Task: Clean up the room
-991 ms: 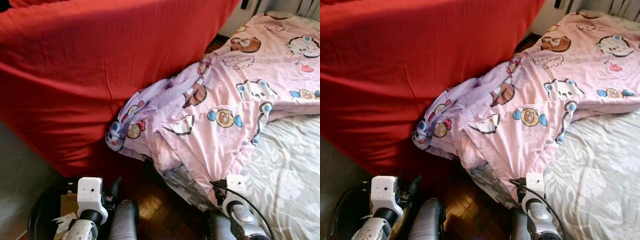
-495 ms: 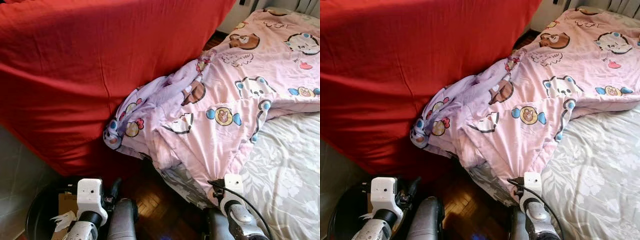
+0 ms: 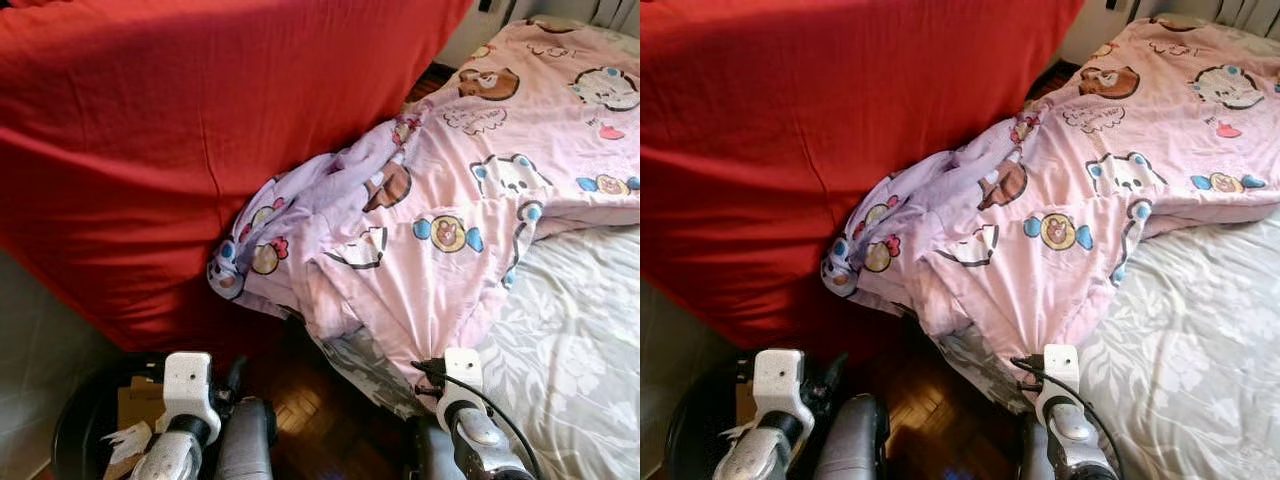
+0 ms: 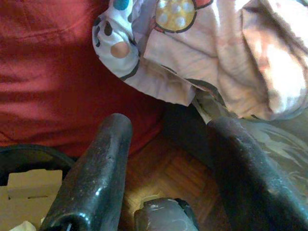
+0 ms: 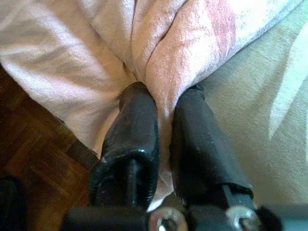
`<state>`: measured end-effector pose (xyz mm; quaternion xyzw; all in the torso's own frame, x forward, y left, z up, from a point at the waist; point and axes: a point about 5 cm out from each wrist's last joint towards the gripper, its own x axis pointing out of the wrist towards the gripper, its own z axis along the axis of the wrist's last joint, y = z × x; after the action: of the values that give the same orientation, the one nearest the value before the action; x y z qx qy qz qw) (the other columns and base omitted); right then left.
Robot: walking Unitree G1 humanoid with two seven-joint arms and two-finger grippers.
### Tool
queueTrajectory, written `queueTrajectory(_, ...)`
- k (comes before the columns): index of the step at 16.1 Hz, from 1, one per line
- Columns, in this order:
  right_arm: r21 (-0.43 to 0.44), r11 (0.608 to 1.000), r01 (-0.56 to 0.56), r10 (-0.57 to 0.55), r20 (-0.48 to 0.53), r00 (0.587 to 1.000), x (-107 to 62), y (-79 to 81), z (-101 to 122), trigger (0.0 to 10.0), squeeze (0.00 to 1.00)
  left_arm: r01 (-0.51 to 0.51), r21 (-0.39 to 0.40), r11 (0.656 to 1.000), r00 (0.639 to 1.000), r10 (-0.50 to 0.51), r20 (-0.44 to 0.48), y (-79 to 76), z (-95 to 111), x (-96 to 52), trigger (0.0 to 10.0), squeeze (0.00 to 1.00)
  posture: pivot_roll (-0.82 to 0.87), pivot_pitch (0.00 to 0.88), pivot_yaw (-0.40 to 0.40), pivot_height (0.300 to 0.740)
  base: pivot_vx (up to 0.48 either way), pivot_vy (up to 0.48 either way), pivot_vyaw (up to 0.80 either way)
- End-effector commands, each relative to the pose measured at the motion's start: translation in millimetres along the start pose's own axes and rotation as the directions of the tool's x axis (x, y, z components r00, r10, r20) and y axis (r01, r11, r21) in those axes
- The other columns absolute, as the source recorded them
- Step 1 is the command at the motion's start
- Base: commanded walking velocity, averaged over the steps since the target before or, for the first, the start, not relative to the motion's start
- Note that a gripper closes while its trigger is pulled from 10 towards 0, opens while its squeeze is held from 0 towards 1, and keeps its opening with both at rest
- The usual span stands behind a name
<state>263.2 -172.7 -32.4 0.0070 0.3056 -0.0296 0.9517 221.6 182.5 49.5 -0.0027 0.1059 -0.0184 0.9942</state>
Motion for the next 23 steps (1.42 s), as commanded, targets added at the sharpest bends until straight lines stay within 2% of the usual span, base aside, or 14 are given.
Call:
queueTrajectory(1, 0.015, 1.000, -0.010, 0.010, -0.029, 1.000, -1.6, 2.7, -7.5, 0.0, 0.00, -0.027, 0.010, 1.000, 0.999, 0.027, -0.023, 6.7, -7.7, -0.9, 10.0, 0.00, 0.16, 0.089, 0.024, 0.601, 0.000, 0.000, 0.00)
queueTrajectory(4, 0.048, 0.999, 0.022, -0.025, 0.046, 0.999, -0.1, -7.7, 5.4, 0.0, 0.00, -0.043, 0.016, 0.999, 0.998, 0.043, -0.035, 11.8, -13.5, 16.9, 10.0, 0.00, 0.12, 0.000, 0.024, 0.601, 0.000, 0.000, 0.00)
queueTrajectory(7, 0.083, 0.995, 0.059, -0.066, 0.079, 0.995, -5.8, -20.7, -1.9, 0.0, 0.00, -0.067, 0.011, 0.998, 0.995, 0.068, -0.078, 18.0, -28.6, 23.1, 10.0, 0.00, 0.08, 0.000, 0.033, 0.601, 0.000, 0.000, 0.00)
queueTrajectory(9, 0.110, 0.993, 0.053, -0.061, 0.074, 0.995, -9.7, -22.1, -10.9, 0.0, 0.00, -0.078, 0.010, 0.997, 0.991, 0.079, -0.107, 20.7, -37.3, 24.3, 10.0, 0.00, 0.06, 0.000, 0.036, 0.601, 0.000, 0.000, 0.00)
queueTrajectory(10, 0.125, 0.991, 0.041, -0.051, 0.071, 0.996, -11.6, -21.8, -15.6, 1.2, 0.00, -0.089, 0.004, 0.996, 0.988, 0.088, -0.125, 22.4, -42.0, 26.6, 10.0, 0.00, 0.05, 0.000, 0.035, 0.601, 0.000, 0.000, 0.00)
queueTrajectory(11, 0.189, 0.981, 0.033, -0.047, 0.072, 0.996, -12.2, -20.0, -17.2, 10.0, 0.00, -0.096, 0.002, 0.995, 0.985, 0.095, -0.142, 24.0, -45.7, 27.7, 10.0, 0.00, 0.05, 0.000, 0.035, 0.601, 0.000, 0.000, 0.00)
queueTrajectory(12, 0.244, 0.969, 0.023, -0.043, 0.081, 0.996, -12.2, -16.6, -17.1, 10.0, 0.00, -0.107, -0.002, 0.994, 0.980, 0.105, -0.169, 26.5, -52.2, 28.1, 10.0, 0.00, 0.04, 0.000, 0.035, 0.601, 0.000, 0.000, 0.00)
queueTrajectory(16, 0.171, 0.985, -0.029, 0.008, 0.124, 0.992, -7.3, -7.2, -2.2, 10.0, 0.00, -0.150, -0.013, 0.989, 0.949, 0.140, -0.282, 31.3, -81.2, 17.6, 10.0, 0.00, 0.03, 0.000, 0.019, 0.641, 0.000, 0.000, 0.00)
queueTrajectory(18, 0.163, 0.986, -0.042, 0.022, 0.123, 0.992, -5.8, -6.5, 1.1, 10.0, 0.00, -0.185, -0.023, 0.982, 0.915, 0.164, -0.370, 33.8, -98.1, 8.7, 10.0, 0.00, 0.03, 0.000, 0.011, 0.666, 0.000, 0.000, 0.00)
queueTrajectory(23, 0.154, 0.987, -0.055, 0.037, 0.122, 0.992, -7.1, -5.2, -2.4, 10.0, 0.00, -0.216, -0.024, 0.976, 0.862, 0.179, -0.474, 36.3, -117.9, -6.4, 10.0, 0.00, 0.03, 0.000, 0.010, 0.726, 0.000, 0.000, 0.00)
